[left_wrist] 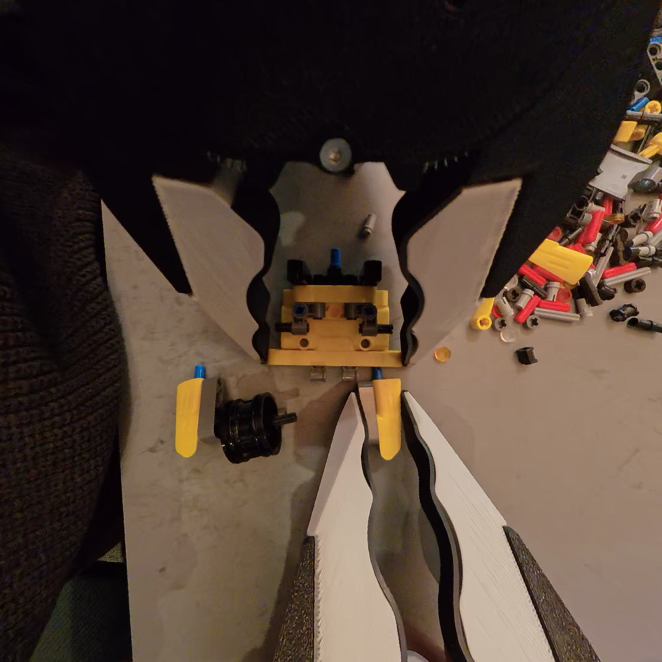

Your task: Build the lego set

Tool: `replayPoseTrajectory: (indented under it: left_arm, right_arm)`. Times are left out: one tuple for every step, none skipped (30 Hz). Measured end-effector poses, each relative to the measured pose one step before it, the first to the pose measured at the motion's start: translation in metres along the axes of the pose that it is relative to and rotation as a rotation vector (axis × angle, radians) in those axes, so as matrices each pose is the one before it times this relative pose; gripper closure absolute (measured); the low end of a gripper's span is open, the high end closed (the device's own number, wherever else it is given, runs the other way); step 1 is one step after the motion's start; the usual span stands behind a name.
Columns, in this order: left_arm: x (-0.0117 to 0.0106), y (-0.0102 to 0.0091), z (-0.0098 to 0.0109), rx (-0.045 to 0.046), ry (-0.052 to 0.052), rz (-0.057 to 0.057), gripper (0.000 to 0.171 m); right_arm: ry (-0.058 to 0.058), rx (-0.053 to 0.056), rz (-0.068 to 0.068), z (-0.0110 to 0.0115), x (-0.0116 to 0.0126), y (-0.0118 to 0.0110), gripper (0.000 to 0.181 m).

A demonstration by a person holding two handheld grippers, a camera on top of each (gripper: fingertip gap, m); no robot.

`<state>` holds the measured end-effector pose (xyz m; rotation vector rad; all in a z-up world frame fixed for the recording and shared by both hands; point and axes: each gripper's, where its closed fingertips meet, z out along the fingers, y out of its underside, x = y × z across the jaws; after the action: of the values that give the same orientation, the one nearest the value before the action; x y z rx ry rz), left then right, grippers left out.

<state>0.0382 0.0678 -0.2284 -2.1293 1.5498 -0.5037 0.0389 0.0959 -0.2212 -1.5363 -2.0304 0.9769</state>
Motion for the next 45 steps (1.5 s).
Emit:
replayPoseTrajectory:
  left_arm:
    - [-0.00004,-0.00003,0.00007,-0.00207,-0.0004,0.0014,0.1]
    - [-0.00009,0.00008,-0.00001,-0.00186,-0.0002,0.0003,0.1]
    - [0.0001,0.00003,-0.00007,-0.00304,0.0001,-0.0008,0.1]
    - [-0.00009,-0.00007,0.00005,-0.00498,-0.0012,0.0028,0.1]
    - [-0.00003,-0.00014,0.00008,-0.00453,-0.0017,0.0053,0.1]
    - [-0.00034,-0.00032,0.0,-0.00123,-0.0029,0.0071,0.1]
    - [-0.0005,-0.00043,0.00004,0.00587,-0.0035,0.0053,0.1]
    - [0.00001,-0.0004,0.00014,0.0108,-0.0007,-0.001,0.1]
    - [-0.00004,-0.00016,-0.00008,0.01242,-0.0009,-0.0032,0.1]
    - [0.00004,-0.00024,0.00002,0.01387,-0.0006,-0.0043,0.101]
    - [0.0001,-0.00043,-0.00013,0.01375,0.0024,-0.0079,0.101]
    - [-0.00036,-0.00084,-0.00011,0.01332,0.0026,-0.0097,0.101]
    - [-0.00049,-0.00089,-0.00002,0.01446,0.0009,-0.0072,0.101]
    - [-0.00017,-0.00109,0.00026,0.01702,0.0031,-0.0049,0.101]
    - [-0.00007,-0.00111,0.00031,0.01817,0.0029,-0.0061,0.101]
    - [0.0002,-0.00148,0.00025,0.02202,0.0048,-0.0045,0.101]
    - [0.00081,-0.00317,-0.00008,0.03186,0.0061,-0.0062,0.101]
    - [0.00092,-0.00368,-0.0003,0.03405,0.0077,-0.0079,0.101]
    - [0.00004,-0.00195,-0.00044,0.02089,0.0014,-0.0054,0.101]
    - [-0.00157,-0.00212,-0.0011,0.02037,-0.0109,0.0013,0.101]
    - [-0.00187,-0.0022,-0.0013,0.01964,-0.0137,0.0042,0.101]
    - [-0.00137,-0.00188,-0.00125,0.01574,-0.0081,0.002,0.101]
    - [-0.00082,-0.00173,-0.00128,0.01478,-0.0011,-0.0044,0.101]
    - [-0.00071,-0.00271,-0.00128,0.02285,-0.0004,-0.0043,0.101]
    - [0.00002,-0.00295,-0.00134,0.02356,0.0055,-0.006,0.101]
    - [0.00011,-0.00291,-0.00111,0.02304,0.005,-0.0072,0.101]
    - [-0.00003,-0.0025,-0.00081,0.01853,0.0028,-0.0036,0.1]
    - [-0.00028,-0.00157,-0.0002,0.01066,-0.0016,0.0006,0.101]
    - [-0.00012,-0.00014,0.0005,0.00067,-0.0021,0.0024,0.101]
    - [-0.00013,0.00077,0.00117,-0.00613,-0.0029,0.0039,0.101]
    - [-0.00019,0.00133,0.00124,-0.00872,-0.0049,0.0057,0.101]
    - [0.00025,0.00081,0.00091,-0.00746,-0.0018,0.0038,0.101]
    - [-0.00004,0.00032,0.00079,-0.00419,-0.0019,0.0018,0.101]
    - [-0.00019,0.00031,0.00063,-0.00312,-0.0012,-0.0006,0.101]
    - [-0.00021,0.00021,0.00058,-0.00329,0.001,-0.0017,0.101]
    - [-0.00023,0.0002,0.00057,-0.00173,0.0002,-0.0026,0.101]
    - [-0.00005,0.00036,0.00065,-0.00421,0.0014,-0.0027,0.101]
    - [-0.00053,0.00032,0.00058,-0.00438,-0.003,-0.0001,0.101]
    - [-0.00068,0.00038,0.00059,-0.0036,-0.0056,0.0023,0.101]
    - [-0.00038,0.00112,0.00073,-0.00916,-0.0029,0.0025,0.101]
    - [0.0,0.00096,0.00073,-0.007,-0.0032,0.0046,0.101]
    - [0.00002,0.00088,0.00085,-0.00734,-0.0032,0.0054,0.101]
    - [0.00043,0.00098,0.00081,-0.00829,0.0004,0.0053,0.101]
    - [0.00048,0.00043,0.00074,-0.00581,-0.0005,0.0057,0.101]
    - [-0.00014,0.00055,0.00071,-0.0057,-0.0035,0.0048,0.101]
  right_arm:
    - [0.0018,-0.0025,0.0002,0.00011,0.00007,-0.00003,0.159]
    - [0.0052,-0.0031,-0.0048,0.00018,-0.00002,0.00005,0.159]
    - [0.007,-0.0048,-0.009,0.00019,0.00006,0.0002,0.159]
    - [0.007,-0.0061,-0.0119,0.00024,0.0,0.00025,0.159]
    - [0.0066,-0.0048,-0.0114,0.00013,0.00007,0.00007,0.159]
    - [0.0064,-0.0014,-0.0081,-0.00007,-0.00006,-0.00003,0.159]
    - [0.0052,0.0038,-0.0067,-0.00013,0.00002,0.00003,0.159]
    - [0.002,0.0066,-0.0032,-0.00036,0.00007,0.00014,0.159]
    - [-0.0021,0.0034,0.0016,-0.00065,0.00003,0.00034,0.159]
    - [-0.001,0.0012,0.0032,-0.0007,0.00055,0.00053,0.159]
    - [-0.0017,0.0046,0.0035,-0.00071,0.00061,-0.00014,0.159]
    - [-0.0103,0.0096,0.0048,-0.0009,-0.00054,-0.00119,0.159]
    - [-0.0139,0.0138,0.0035,-0.00106,-0.00126,-0.00195,0.159]
    - [-0.0035,0.0131,0.0035,-0.00121,0.0002,-0.00165,0.159]
    - [0.0001,0.007,0.0036,-0.00093,0.00076,-0.00064,0.159]
    - [-0.0019,0.0064,0.0029,-0.00069,0.00031,-0.00066,0.159]
    - [-0.0058,0.0093,0.0012,-0.00078,-0.00061,-0.00119,0.159]
    - [-0.0058,0.0099,0.0021,-0.00116,-0.00029,-0.00124,0.159]
    - [-0.0035,0.0105,0.0051,-0.00159,0.00025,-0.00102,0.159]
    - [0.002,0.0121,0.0064,-0.00209,0.00135,-0.0011,0.159]
    - [0.0024,0.0149,0.0057,-0.00278,0.00139,-0.0015,0.159]
    - [0.0067,0.0113,0.0042,-0.00326,0.0022,-0.00077,0.159]
    - [0.0141,0.0053,0.0051,-0.00322,0.00372,0.00038,0.159]
    - [0.0122,0.0031,0.0056,-0.00299,0.00366,0.00088,0.159]
    - [0.0026,0.0069,0.0076,-0.00238,0.00203,0.00011,0.159]
    - [-0.0095,0.0127,0.0101,-0.00166,-0.00012,-0.00095,0.159]
    - [-0.0163,0.0149,0.0104,-0.00077,-0.00148,-0.00168,0.159]
    - [-0.0174,0.008,0.0067,0.00008,-0.00221,-0.00105,0.159]
    - [-0.0067,-0.0013,-0.0005,0.00061,-0.00119,0.00013,0.159]
    - [0.0045,-0.0078,-0.0085,0.00063,0.00007,0.00086,0.159]
    - [0.0058,-0.0082,-0.0104,0.00049,0.00011,0.00113,0.159]
    - [0.0016,-0.0046,-0.0049,0.00007,-0.00026,0.00073,0.159]
    - [0.0007,-0.0031,-0.0007,0.00001,0.0,0.00067,0.159]
    - [0.0007,-0.005,-0.0022,0.00004,0.00004,0.00095,0.159]
    - [0.0021,-0.0075,-0.0042,0.00022,0.00018,0.00132,0.159]
    - [0.0041,-0.0039,-0.0043,0.0,0.0003,0.00079,0.159]
    - [0.0008,-0.0035,-0.0029,0.00012,-0.00021,0.00053,0.159]
    - [-0.008,-0.0028,-0.0031,0.00029,-0.0016,0.00049,0.159]
    - [-0.002,-0.0028,-0.0015,0.00069,-0.00083,0.00033,0.159]
    - [0.0044,-0.0085,-0.0041,0.00064,0.00025,0.00123,0.159]
    - [0.0055,-0.0096,-0.0037,0.00072,0.0005,0.00149,0.159]
    - [0.0048,-0.0063,-0.0038,0.00057,0.00031,0.00081,0.159]
    - [0.0055,-0.0033,-0.0041,0.00034,0.00041,0.00034,0.159]
    - [0.0013,-0.0019,-0.0023,0.00035,-0.00002,0.00018,0.159]
    - [0.0006,-0.0034,-0.0003,0.00022,0.00003,0.0005,0.159]
